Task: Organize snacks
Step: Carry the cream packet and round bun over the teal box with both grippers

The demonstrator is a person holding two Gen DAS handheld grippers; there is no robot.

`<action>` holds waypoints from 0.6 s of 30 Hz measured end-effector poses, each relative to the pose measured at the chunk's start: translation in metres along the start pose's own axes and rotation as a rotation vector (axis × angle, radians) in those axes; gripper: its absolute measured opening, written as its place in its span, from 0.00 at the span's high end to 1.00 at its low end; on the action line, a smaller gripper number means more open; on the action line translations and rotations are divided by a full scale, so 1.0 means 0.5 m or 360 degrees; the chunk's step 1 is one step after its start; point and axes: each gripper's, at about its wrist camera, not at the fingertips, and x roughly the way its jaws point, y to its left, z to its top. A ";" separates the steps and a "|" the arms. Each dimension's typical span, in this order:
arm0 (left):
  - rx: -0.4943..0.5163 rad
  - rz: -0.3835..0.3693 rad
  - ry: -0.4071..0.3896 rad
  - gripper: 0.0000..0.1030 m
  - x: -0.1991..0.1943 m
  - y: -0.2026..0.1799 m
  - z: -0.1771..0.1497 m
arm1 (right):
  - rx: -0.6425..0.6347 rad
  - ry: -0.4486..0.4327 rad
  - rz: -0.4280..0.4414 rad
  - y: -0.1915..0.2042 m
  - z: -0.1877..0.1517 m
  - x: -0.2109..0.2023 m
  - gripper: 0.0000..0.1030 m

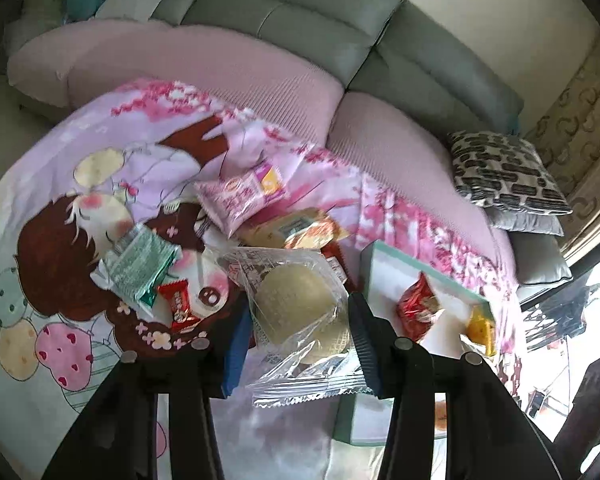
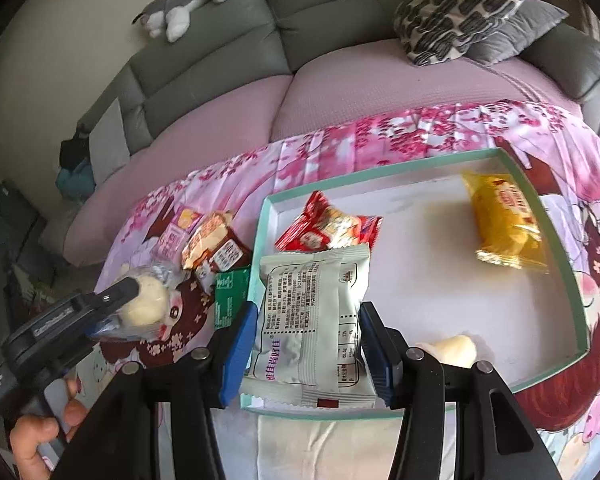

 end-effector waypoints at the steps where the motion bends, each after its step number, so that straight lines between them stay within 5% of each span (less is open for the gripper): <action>1: 0.0010 -0.0007 -0.0012 0.52 -0.005 -0.006 0.001 | 0.0015 -0.0010 -0.0004 -0.007 0.002 -0.005 0.47; 5: 0.0093 -0.0054 -0.0045 0.52 -0.019 -0.053 -0.005 | 0.0067 -0.0047 -0.0037 -0.036 0.007 -0.019 0.47; 13: 0.0446 -0.0226 0.0082 0.52 0.029 -0.215 -0.067 | 0.0247 -0.0105 -0.0195 -0.136 0.003 -0.040 0.47; 18: 0.0592 -0.0230 0.0139 0.52 0.057 -0.279 -0.111 | 0.0343 -0.0131 -0.0292 -0.192 0.000 -0.054 0.47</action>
